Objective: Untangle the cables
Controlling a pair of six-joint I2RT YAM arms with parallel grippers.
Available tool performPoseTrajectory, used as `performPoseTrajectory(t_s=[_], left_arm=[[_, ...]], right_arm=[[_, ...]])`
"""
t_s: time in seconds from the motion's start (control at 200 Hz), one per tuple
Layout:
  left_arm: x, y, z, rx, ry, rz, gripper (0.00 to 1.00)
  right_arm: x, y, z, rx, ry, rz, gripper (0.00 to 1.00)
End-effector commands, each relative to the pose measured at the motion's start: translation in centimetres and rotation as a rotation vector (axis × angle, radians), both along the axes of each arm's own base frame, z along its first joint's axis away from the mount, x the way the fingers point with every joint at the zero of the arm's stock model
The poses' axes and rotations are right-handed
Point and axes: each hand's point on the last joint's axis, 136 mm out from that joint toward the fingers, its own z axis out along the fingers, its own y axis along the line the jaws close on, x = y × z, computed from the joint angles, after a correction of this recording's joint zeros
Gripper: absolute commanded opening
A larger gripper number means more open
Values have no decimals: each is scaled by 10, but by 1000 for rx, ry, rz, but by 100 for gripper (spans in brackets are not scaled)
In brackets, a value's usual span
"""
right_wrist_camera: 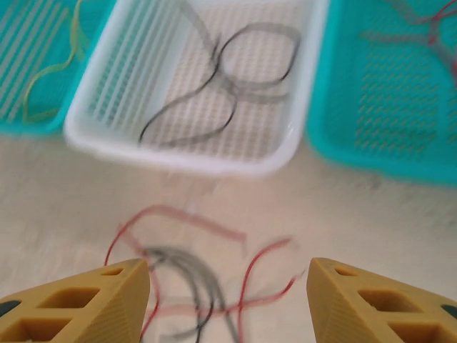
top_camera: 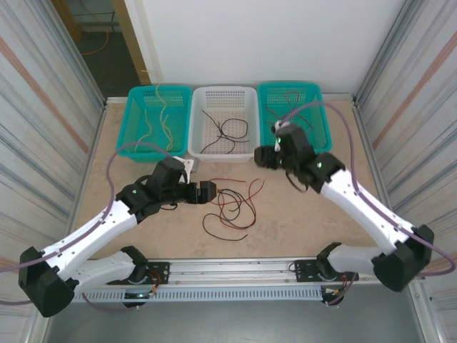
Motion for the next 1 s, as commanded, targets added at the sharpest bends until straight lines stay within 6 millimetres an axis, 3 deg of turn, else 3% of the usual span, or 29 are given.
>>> performPoseTrajectory(t_s=[0.0,0.105,0.215,0.391,0.541,0.742,0.897,0.937,0.997], left_arm=[[5,-6,-4,2,-8,-10,79],[7,-1,-16,39,26,12,73],[10,13,-24,47,54,74,67],[9,37,-27,-11,95,175,64],[0,58,-31,-11,122,219,63],[-4,86,-23,-68,108,296,63],[-6,78,-18,-126,108,255,63],[-6,77,-18,-132,111,250,63],[-6,77,-19,-130,109,251,63]], right_arm=[[-26,12,-57,47,113,-66,57],[-52,44,-93,37,209,9,55],[-68,83,-117,-35,268,105,51],[-67,132,-144,-159,283,212,50],[-66,176,-152,-256,254,320,50],[-48,182,-180,-373,272,305,46],[-46,180,-197,-429,323,299,42],[-49,180,-202,-435,339,306,39],[-53,181,-203,-445,339,312,26]])
